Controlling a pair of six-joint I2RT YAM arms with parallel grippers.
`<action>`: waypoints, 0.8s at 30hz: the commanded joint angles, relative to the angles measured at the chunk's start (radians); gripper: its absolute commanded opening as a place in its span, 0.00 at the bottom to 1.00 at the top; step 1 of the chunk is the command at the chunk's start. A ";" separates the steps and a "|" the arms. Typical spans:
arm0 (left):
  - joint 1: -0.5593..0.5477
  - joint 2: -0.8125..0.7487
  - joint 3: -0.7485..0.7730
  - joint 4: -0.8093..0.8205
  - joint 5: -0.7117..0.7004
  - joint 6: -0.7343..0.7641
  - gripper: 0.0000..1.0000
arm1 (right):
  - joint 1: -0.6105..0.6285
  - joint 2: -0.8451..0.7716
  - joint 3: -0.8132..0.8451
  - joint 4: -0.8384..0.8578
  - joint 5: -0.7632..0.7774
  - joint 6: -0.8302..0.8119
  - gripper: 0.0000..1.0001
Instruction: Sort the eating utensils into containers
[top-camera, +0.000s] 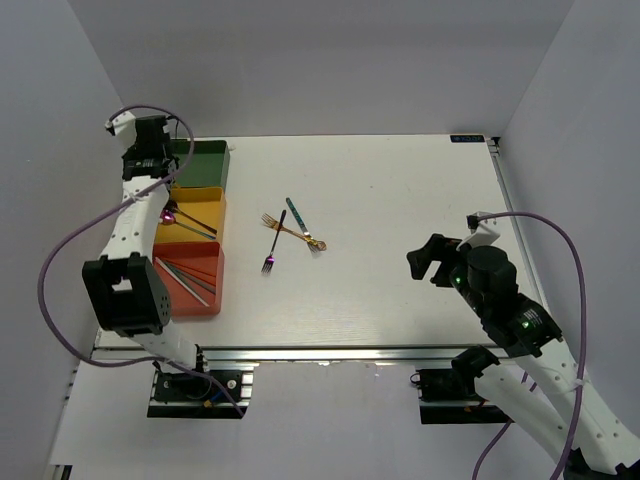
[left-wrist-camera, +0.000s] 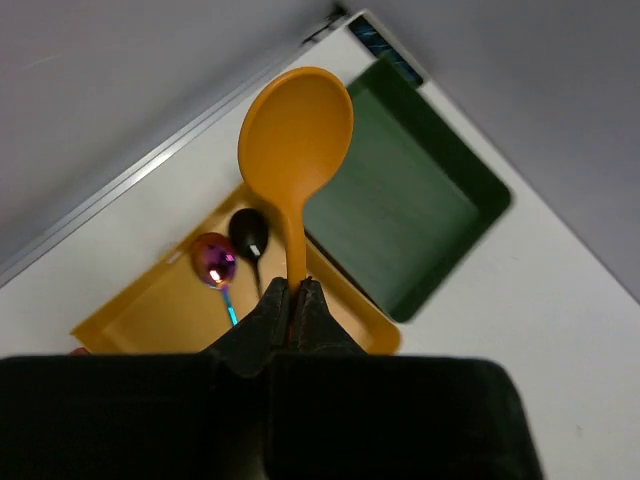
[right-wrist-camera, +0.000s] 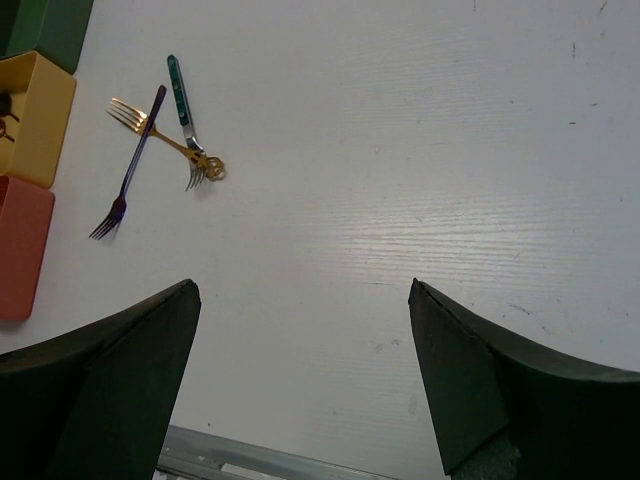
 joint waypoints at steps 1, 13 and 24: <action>0.034 0.106 0.051 -0.098 -0.001 -0.071 0.00 | -0.002 0.016 -0.001 0.077 -0.031 -0.006 0.89; 0.117 0.175 -0.088 -0.017 0.083 -0.218 0.09 | -0.002 0.037 -0.013 0.096 -0.033 -0.035 0.89; 0.106 0.061 -0.255 0.050 0.222 -0.246 0.48 | -0.002 0.060 -0.012 0.120 -0.050 -0.027 0.89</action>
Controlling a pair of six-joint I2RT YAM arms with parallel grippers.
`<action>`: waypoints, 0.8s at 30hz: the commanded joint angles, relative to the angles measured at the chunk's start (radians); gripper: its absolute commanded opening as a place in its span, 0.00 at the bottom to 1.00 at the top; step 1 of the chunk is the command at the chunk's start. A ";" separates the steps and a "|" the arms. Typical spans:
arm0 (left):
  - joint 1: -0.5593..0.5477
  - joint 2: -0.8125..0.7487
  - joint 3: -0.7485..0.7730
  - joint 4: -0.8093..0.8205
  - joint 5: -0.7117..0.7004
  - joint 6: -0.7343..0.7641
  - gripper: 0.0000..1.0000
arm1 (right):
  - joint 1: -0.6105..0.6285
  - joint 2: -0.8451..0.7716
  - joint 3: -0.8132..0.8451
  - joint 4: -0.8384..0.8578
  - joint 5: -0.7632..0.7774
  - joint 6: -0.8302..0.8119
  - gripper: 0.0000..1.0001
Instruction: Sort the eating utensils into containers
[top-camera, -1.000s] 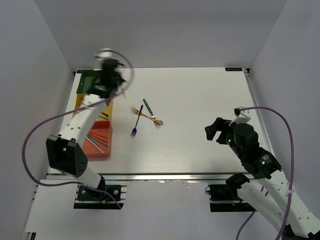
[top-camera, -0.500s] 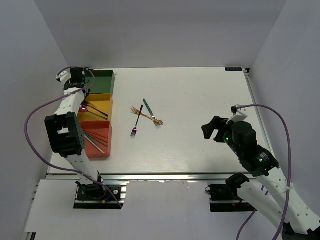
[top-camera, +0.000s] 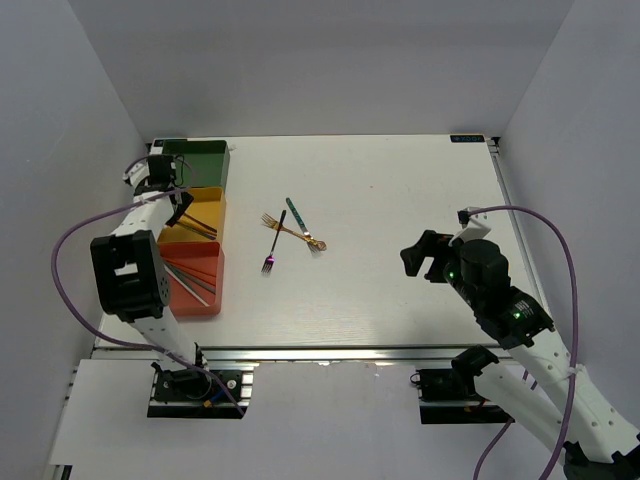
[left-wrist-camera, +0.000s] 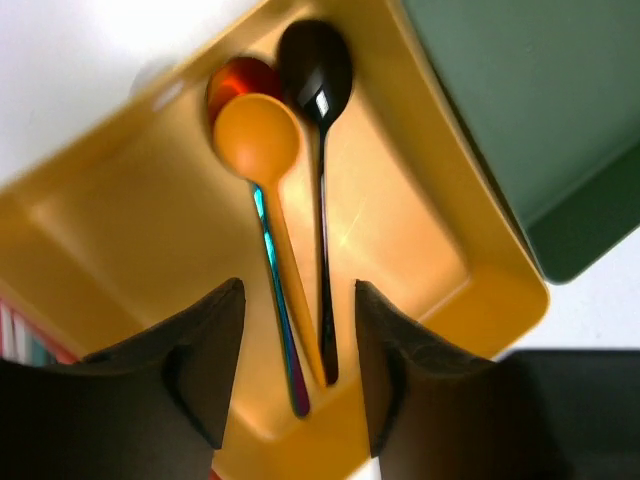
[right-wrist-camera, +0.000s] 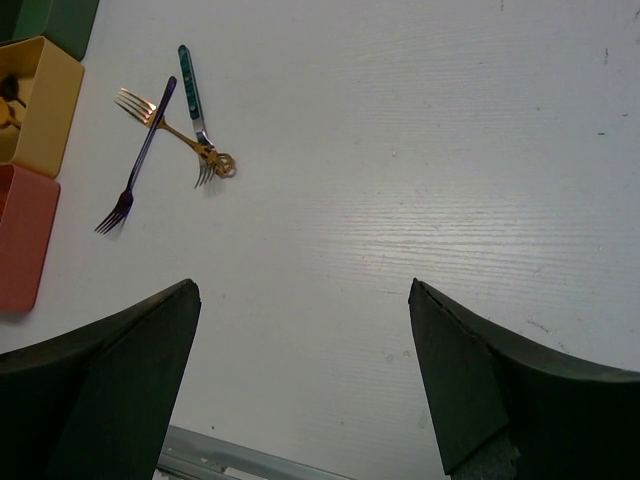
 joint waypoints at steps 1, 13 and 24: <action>-0.013 -0.144 -0.069 0.051 0.037 -0.023 0.61 | -0.002 0.000 -0.008 0.053 -0.010 -0.013 0.89; -0.378 -0.149 0.134 0.018 0.102 0.315 0.84 | -0.002 0.003 -0.022 0.060 -0.026 -0.003 0.89; -0.573 -0.026 0.084 -0.084 0.227 0.441 0.64 | -0.002 -0.004 -0.026 0.048 -0.051 -0.016 0.89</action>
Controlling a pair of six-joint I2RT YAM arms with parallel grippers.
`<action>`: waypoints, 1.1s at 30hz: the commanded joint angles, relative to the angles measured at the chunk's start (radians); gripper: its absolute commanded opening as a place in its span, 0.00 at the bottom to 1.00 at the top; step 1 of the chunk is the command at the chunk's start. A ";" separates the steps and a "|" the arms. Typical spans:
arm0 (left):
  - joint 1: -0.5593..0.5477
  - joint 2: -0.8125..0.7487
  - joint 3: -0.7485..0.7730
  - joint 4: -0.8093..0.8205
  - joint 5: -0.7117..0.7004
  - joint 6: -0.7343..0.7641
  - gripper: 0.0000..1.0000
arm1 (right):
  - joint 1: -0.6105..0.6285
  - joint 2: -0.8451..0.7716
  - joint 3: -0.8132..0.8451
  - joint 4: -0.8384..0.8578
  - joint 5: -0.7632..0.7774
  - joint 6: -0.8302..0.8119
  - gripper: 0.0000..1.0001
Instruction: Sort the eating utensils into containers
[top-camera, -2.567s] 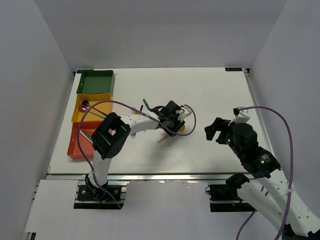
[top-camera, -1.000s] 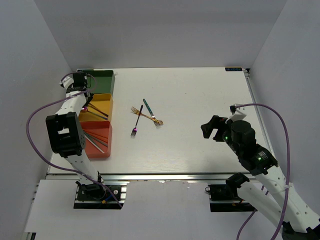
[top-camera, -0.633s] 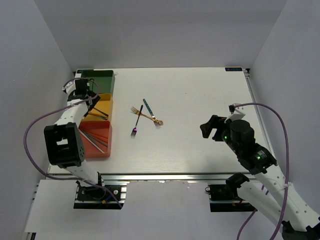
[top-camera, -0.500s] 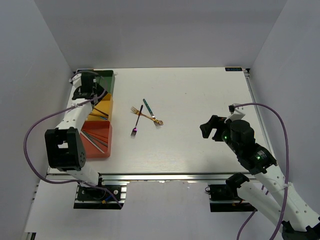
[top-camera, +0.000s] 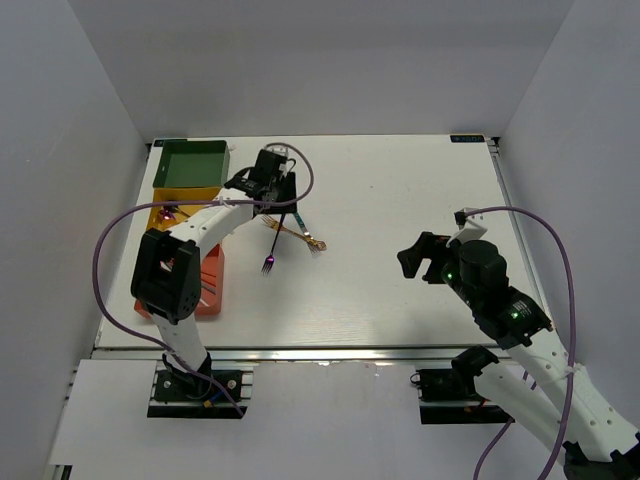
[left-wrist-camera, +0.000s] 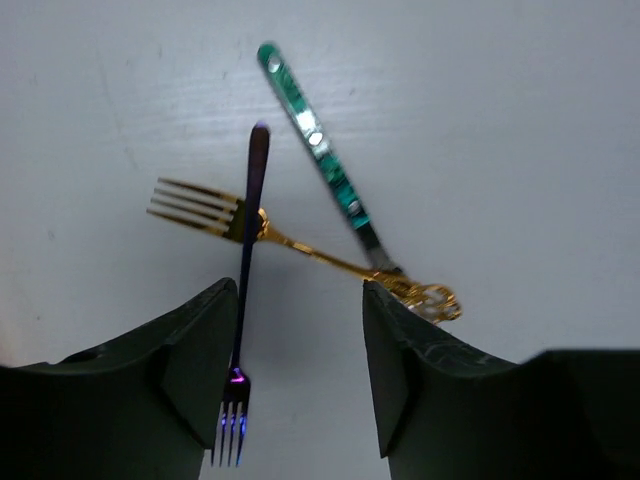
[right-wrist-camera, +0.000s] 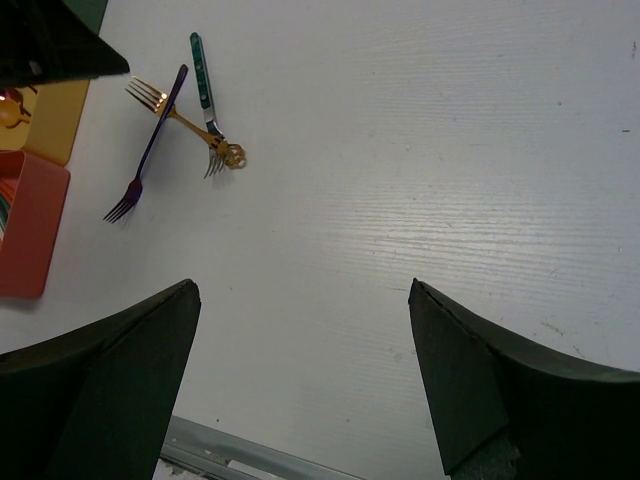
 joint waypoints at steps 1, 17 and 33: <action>0.023 -0.041 -0.072 -0.018 0.043 0.037 0.62 | -0.002 -0.004 -0.009 0.027 -0.020 -0.017 0.89; 0.017 0.076 -0.204 -0.047 0.011 0.025 0.54 | -0.002 -0.004 -0.024 0.043 -0.047 -0.023 0.89; -0.041 0.102 -0.350 0.052 0.081 -0.011 0.10 | -0.002 -0.020 -0.024 0.043 -0.044 -0.020 0.89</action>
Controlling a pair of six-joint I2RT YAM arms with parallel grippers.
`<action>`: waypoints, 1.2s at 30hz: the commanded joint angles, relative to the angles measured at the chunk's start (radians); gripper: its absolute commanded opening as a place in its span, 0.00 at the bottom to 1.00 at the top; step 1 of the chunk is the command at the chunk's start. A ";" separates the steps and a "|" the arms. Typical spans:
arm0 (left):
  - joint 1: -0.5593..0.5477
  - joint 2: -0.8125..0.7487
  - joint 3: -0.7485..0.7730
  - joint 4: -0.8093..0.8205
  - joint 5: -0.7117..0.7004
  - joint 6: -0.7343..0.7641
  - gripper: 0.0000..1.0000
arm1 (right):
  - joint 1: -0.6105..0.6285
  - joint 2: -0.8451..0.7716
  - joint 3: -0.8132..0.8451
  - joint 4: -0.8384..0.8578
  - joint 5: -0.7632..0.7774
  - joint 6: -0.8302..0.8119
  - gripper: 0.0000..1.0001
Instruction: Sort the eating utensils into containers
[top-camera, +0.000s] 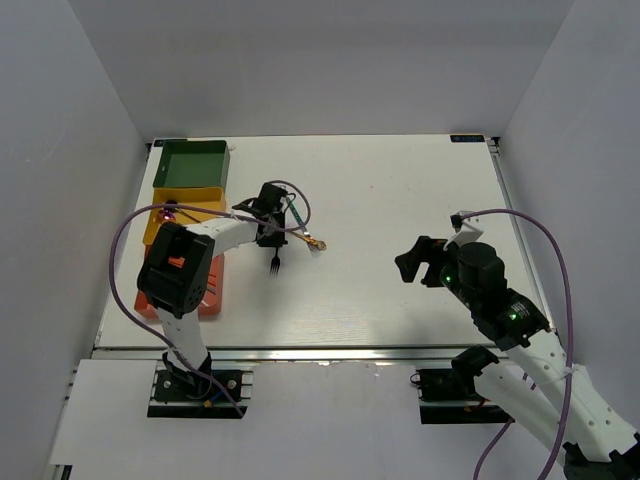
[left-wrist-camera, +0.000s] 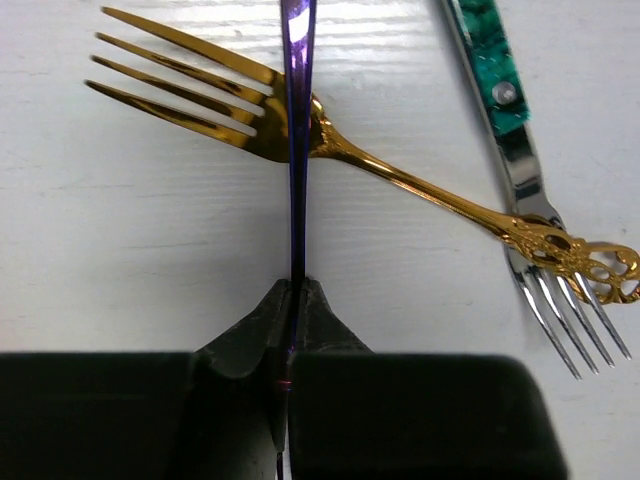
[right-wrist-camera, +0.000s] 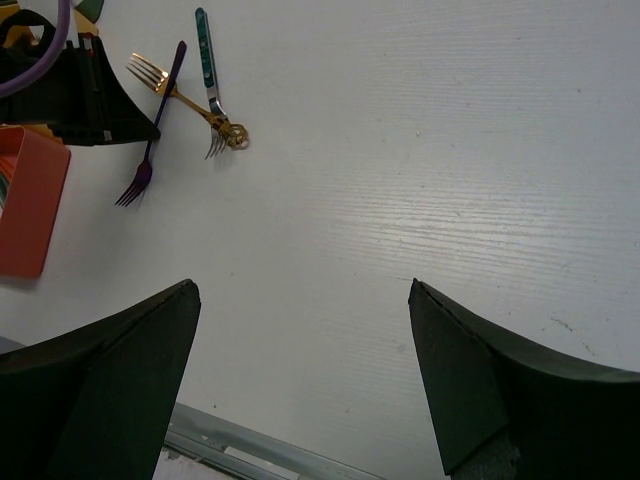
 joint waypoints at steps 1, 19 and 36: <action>-0.060 0.039 -0.059 -0.066 0.063 -0.006 0.09 | -0.002 -0.012 0.005 0.042 -0.009 -0.004 0.89; -0.132 -0.253 0.094 -0.171 -0.194 -0.147 0.00 | -0.002 -0.010 0.017 0.039 -0.001 0.000 0.89; 0.346 0.063 0.705 -0.014 -0.238 -0.325 0.00 | -0.002 -0.026 0.001 0.052 -0.009 -0.009 0.89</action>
